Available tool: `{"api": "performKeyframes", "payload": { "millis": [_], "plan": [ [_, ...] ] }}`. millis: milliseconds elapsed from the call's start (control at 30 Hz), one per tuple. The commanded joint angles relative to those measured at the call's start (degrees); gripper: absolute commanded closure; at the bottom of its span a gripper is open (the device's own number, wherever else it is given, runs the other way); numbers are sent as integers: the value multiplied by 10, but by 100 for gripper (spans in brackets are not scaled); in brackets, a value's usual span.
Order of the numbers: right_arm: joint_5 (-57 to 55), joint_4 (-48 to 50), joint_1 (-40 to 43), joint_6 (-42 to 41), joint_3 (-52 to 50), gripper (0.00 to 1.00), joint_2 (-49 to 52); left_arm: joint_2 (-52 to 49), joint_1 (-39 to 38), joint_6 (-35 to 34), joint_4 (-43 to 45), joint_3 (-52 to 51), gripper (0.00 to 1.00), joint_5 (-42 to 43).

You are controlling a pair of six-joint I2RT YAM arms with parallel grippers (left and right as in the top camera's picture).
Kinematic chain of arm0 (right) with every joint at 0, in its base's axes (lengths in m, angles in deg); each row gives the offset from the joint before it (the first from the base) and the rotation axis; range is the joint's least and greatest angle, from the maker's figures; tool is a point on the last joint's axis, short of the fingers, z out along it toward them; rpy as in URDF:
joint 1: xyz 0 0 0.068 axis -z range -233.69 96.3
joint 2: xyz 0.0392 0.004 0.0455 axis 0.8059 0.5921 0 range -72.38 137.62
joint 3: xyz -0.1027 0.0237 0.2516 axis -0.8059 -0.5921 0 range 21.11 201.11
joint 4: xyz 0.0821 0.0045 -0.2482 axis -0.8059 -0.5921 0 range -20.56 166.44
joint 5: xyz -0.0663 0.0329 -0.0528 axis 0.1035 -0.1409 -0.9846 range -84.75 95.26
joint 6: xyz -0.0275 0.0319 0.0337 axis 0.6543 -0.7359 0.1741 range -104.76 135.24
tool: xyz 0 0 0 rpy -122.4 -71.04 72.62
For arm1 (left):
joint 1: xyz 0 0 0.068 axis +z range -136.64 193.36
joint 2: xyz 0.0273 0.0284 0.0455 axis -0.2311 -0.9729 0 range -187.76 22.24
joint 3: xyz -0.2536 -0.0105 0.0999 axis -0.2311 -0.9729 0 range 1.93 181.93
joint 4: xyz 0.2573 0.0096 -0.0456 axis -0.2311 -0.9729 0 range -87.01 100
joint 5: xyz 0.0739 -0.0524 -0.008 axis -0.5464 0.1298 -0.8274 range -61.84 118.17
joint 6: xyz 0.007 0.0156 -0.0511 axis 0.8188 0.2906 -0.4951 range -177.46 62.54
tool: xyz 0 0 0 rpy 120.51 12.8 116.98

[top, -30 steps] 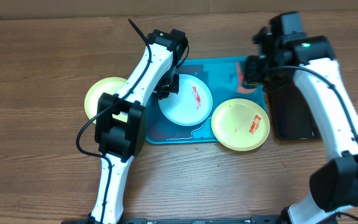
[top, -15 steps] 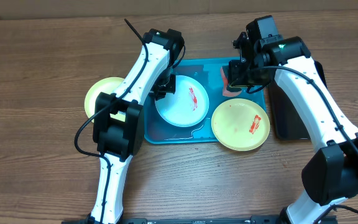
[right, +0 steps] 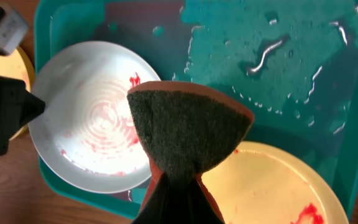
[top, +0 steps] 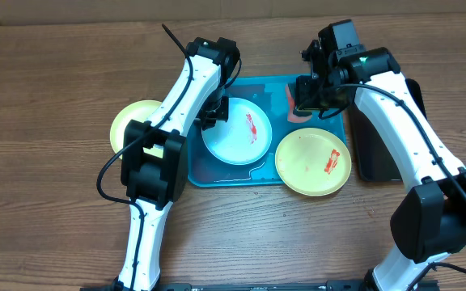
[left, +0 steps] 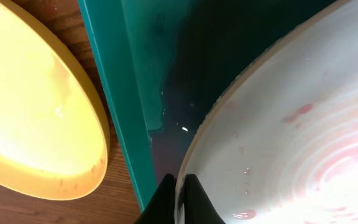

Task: Clean dirty plates on tray and stack at the side
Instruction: 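Carry the sponge with the right gripper over the white plate, then scrub the white plate with the sponge while left gripper holds its rim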

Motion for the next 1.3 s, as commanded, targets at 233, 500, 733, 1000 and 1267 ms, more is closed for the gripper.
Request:
{"api": "performKeyframes", "payload": {
  "millis": [233, 500, 733, 1000, 1267],
  "plan": [
    [5, 63, -51, -24, -12, 96, 31, 20, 2, 10, 6, 4, 96, 14],
    [3, 63, -100, -63, -12, 96, 109, 17, 4, -7, 12, 3, 96, 37],
    [1, 76, -103, -71, -14, 96, 137, 14, 4, -31, 42, -18, 96, 50],
    [-22, 112, -103, -83, -14, 96, 160, 14, 5, -31, 53, -65, 96, 48],
    [-26, 132, -103, -96, -14, 96, 195, 14, 37, -40, 53, -68, 96, 52]
  ]
}}
